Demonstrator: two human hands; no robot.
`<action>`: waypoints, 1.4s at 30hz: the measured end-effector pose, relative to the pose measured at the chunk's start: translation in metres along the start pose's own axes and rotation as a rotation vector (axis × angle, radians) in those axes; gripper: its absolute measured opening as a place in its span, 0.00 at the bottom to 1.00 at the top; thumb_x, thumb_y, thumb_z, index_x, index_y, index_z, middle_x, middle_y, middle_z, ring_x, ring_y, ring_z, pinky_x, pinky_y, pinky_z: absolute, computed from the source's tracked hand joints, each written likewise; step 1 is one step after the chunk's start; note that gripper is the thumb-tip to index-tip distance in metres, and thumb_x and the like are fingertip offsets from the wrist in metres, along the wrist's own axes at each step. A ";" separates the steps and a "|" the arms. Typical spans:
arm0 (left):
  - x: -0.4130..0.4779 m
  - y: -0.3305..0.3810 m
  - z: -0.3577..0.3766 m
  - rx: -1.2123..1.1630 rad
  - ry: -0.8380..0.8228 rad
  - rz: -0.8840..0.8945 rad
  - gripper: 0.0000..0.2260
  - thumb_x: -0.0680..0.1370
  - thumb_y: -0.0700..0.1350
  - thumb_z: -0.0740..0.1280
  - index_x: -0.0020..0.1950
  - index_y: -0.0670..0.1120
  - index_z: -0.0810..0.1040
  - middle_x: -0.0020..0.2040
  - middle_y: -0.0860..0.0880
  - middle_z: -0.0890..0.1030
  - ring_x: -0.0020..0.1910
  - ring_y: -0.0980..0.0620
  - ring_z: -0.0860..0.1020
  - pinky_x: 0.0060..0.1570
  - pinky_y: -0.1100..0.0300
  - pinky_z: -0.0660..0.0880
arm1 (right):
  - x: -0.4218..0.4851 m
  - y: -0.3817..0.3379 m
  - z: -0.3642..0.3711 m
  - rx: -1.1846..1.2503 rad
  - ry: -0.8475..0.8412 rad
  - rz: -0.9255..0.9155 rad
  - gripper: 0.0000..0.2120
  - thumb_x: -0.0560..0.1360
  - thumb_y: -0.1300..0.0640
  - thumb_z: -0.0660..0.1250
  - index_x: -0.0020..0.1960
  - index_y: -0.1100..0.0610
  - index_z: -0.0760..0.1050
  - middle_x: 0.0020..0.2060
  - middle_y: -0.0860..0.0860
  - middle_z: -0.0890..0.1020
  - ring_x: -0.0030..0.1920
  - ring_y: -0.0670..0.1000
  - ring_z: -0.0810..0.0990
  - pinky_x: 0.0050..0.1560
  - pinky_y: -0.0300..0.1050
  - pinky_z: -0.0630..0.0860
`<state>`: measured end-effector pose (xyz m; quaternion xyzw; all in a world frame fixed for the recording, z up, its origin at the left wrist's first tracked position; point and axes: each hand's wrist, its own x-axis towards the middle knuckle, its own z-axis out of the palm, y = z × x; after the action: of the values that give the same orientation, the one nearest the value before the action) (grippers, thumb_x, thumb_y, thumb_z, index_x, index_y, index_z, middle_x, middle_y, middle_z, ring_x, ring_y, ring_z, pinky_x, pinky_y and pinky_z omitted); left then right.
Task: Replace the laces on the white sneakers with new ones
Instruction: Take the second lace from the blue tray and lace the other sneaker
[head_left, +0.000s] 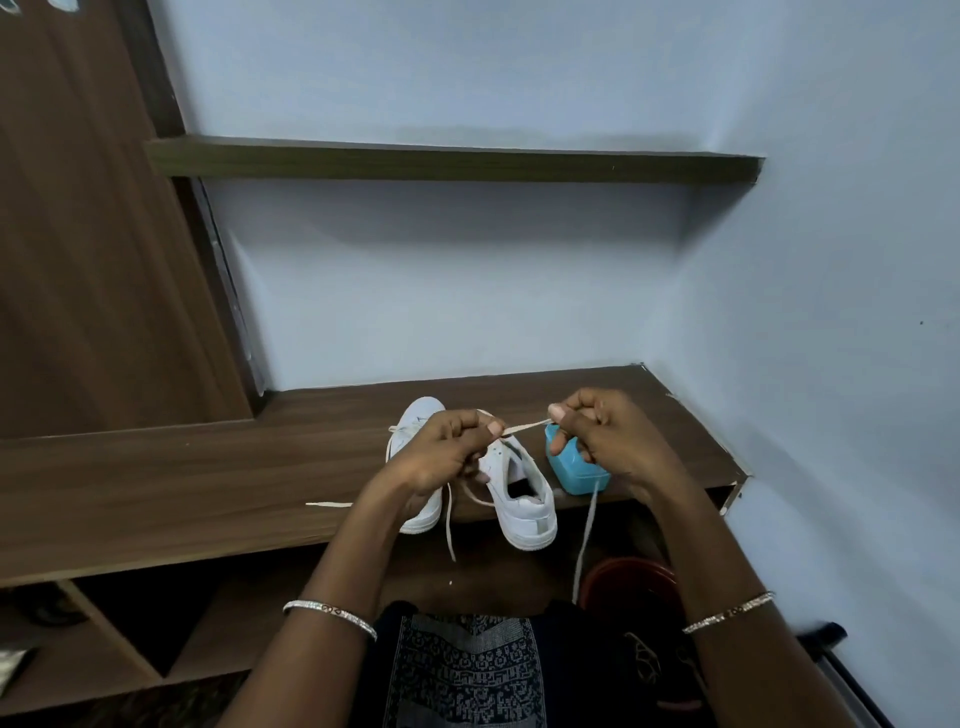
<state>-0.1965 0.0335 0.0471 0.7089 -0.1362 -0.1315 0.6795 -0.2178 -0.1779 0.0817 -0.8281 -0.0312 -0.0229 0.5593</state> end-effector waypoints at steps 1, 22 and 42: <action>-0.003 -0.002 -0.006 0.067 0.013 -0.003 0.10 0.82 0.46 0.65 0.52 0.41 0.82 0.31 0.49 0.68 0.29 0.56 0.66 0.34 0.63 0.74 | 0.002 0.005 -0.005 -0.049 0.052 -0.009 0.09 0.80 0.54 0.67 0.47 0.59 0.78 0.35 0.54 0.86 0.26 0.43 0.72 0.31 0.38 0.71; -0.028 -0.009 -0.032 -0.423 0.173 -0.119 0.07 0.83 0.41 0.60 0.59 0.40 0.72 0.49 0.36 0.85 0.43 0.46 0.86 0.43 0.58 0.83 | 0.007 0.049 0.022 -0.373 0.261 0.038 0.03 0.74 0.56 0.73 0.44 0.50 0.78 0.37 0.42 0.80 0.41 0.46 0.80 0.42 0.39 0.72; -0.009 -0.019 -0.029 0.034 0.240 -0.078 0.09 0.81 0.38 0.64 0.57 0.47 0.82 0.51 0.50 0.84 0.53 0.52 0.78 0.54 0.54 0.75 | -0.025 -0.001 0.064 0.563 -0.091 0.154 0.06 0.75 0.64 0.71 0.52 0.60 0.79 0.37 0.59 0.85 0.34 0.50 0.81 0.40 0.41 0.79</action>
<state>-0.1938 0.0642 0.0298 0.7356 -0.0288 -0.0697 0.6732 -0.2422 -0.1186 0.0567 -0.6403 0.0015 0.0662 0.7652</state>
